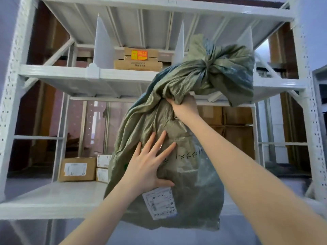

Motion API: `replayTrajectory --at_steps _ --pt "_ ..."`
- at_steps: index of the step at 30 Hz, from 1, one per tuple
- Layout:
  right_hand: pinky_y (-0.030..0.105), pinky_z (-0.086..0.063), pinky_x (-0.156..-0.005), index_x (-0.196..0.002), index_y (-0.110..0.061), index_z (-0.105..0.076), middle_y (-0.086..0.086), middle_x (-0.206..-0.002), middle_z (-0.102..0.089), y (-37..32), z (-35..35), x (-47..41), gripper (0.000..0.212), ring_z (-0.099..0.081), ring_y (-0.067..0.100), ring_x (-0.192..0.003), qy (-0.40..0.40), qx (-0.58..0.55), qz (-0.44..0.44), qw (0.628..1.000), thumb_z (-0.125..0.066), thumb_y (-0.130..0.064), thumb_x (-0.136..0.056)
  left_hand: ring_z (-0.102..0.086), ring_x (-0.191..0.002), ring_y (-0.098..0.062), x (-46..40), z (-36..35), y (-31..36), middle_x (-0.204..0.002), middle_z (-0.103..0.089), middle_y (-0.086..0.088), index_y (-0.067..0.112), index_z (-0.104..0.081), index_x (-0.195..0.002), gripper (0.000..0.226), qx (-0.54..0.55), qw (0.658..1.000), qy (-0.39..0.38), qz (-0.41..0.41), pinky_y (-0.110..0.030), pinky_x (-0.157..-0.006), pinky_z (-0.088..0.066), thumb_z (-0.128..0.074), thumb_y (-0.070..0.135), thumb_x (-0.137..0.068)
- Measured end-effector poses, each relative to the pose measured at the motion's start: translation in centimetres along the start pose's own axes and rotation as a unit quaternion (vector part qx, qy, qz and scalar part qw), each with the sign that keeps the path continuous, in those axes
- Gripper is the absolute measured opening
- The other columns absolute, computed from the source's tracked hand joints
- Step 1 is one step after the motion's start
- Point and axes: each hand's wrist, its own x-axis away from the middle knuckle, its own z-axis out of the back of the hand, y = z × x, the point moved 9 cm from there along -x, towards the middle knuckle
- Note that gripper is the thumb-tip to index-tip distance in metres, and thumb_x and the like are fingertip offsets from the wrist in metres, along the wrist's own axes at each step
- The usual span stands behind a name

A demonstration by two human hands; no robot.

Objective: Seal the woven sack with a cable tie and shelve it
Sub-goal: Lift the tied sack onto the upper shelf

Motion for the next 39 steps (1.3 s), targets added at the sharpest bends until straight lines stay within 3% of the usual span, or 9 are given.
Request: replayTrajectory --at_steps 8,14,18,21,25,29,31,35,39 --pt "0.039 -0.044 -0.100 -0.123 -0.007 -0.056 0.016 -0.127 -0.060 4.4 -6.5 -0.6 0.052 -0.054 0.034 -0.118 -0.066 0.041 0.010 0.997 -0.056 -0.044 -0.088 0.013 -0.146 -0.023 -1.7 -4.8 -3.8 -0.153 0.028 0.008 0.048 0.020 -0.139 0.107 0.033 0.998 -0.022 0.051 -0.052 -0.118 -0.007 -0.052 0.077 -0.066" --pt "0.036 -0.043 -0.101 -0.123 -0.011 -0.057 0.009 -0.124 -0.062 6.2 -7.1 -0.4 0.044 -0.054 0.027 -0.119 -0.074 0.068 0.063 0.993 -0.054 -0.039 -0.089 0.007 -0.146 -0.019 -2.8 -6.4 -5.2 -0.157 0.017 0.011 0.046 0.008 -0.143 0.098 0.060 0.997 -0.008 0.052 -0.050 -0.118 -0.006 -0.047 0.078 -0.068" --pt "0.029 -0.023 -0.116 -0.147 -0.015 -0.025 0.001 -0.153 -0.029 7.5 -6.1 5.0 0.065 -0.024 0.014 -0.142 -0.071 0.106 0.158 0.979 -0.054 -0.031 -0.091 0.003 -0.147 -0.019 -2.8 -7.8 -5.9 -0.159 0.005 0.011 0.042 0.003 -0.145 0.097 0.059 0.997 0.007 0.056 -0.049 -0.118 -0.004 -0.044 0.078 -0.069" --pt "0.039 -0.021 -0.118 -0.148 -0.025 -0.018 -0.002 -0.157 -0.018 9.9 -6.6 10.9 0.069 -0.015 0.013 -0.145 -0.071 0.229 0.241 0.940 -0.048 -0.041 -0.088 -0.010 -0.146 -0.022 -2.9 -8.1 -6.4 -0.159 -0.010 0.005 0.037 -0.009 -0.147 0.092 0.040 0.997 0.035 0.047 -0.050 -0.116 -0.009 -0.043 0.078 -0.071" --pt "0.056 -0.009 -0.117 -0.149 -0.031 -0.004 -0.002 -0.160 0.004 15.3 -9.2 14.4 0.080 0.017 0.014 -0.143 -0.162 0.359 0.206 0.896 -0.047 -0.053 -0.084 -0.032 -0.139 -0.023 -2.5 -7.3 -6.4 -0.150 -0.035 -0.004 0.023 -0.035 -0.138 0.078 0.012 0.993 0.099 0.064 -0.050 -0.114 -0.018 -0.051 0.066 -0.075" --pt "0.057 0.003 -0.115 -0.147 -0.032 0.011 -0.001 -0.154 0.026 16.8 -10.5 13.6 0.090 0.026 0.020 -0.143 -0.192 0.398 0.163 0.882 -0.051 -0.052 -0.085 -0.036 -0.135 -0.022 0.8 -7.1 -3.8 -0.143 -0.043 -0.007 0.015 -0.049 -0.127 0.050 -0.013 0.976 0.211 0.048 -0.045 -0.113 -0.027 -0.053 0.040 -0.084" --pt "0.057 0.003 -0.116 -0.147 -0.031 0.012 -0.001 -0.153 0.027 17.0 -10.7 12.9 0.087 0.024 0.022 -0.144 -0.197 0.403 0.153 0.881 -0.047 -0.053 -0.088 -0.032 -0.136 -0.021 3.2 -9.2 -2.6 -0.145 -0.037 -0.004 0.015 -0.050 -0.129 0.050 -0.018 0.978 0.206 0.028 -0.044 -0.112 -0.025 -0.053 0.035 -0.083" --pt "0.057 -0.002 -0.114 -0.149 -0.028 0.002 0.004 -0.156 0.019 17.3 -11.3 12.4 0.085 0.012 0.026 -0.147 -0.178 0.421 0.160 0.875 -0.046 -0.059 -0.086 -0.017 -0.143 -0.022 5.6 -15.8 -3.1 -0.156 -0.023 -0.007 0.023 -0.032 -0.144 0.068 -0.077 0.994 0.077 0.017 -0.048 -0.113 -0.016 -0.050 0.041 -0.081" --pt "0.049 -0.047 -0.095 -0.138 -0.020 -0.039 0.013 -0.145 -0.029 16.7 -12.0 14.7 0.070 -0.033 0.029 -0.128 -0.081 0.415 0.229 0.877 -0.066 -0.039 -0.076 -0.013 -0.144 -0.023 4.2 -17.9 -4.4 -0.156 -0.020 -0.008 0.026 -0.021 -0.148 0.068 -0.099 0.993 0.050 0.027 -0.051 -0.113 -0.016 -0.041 0.051 -0.087"
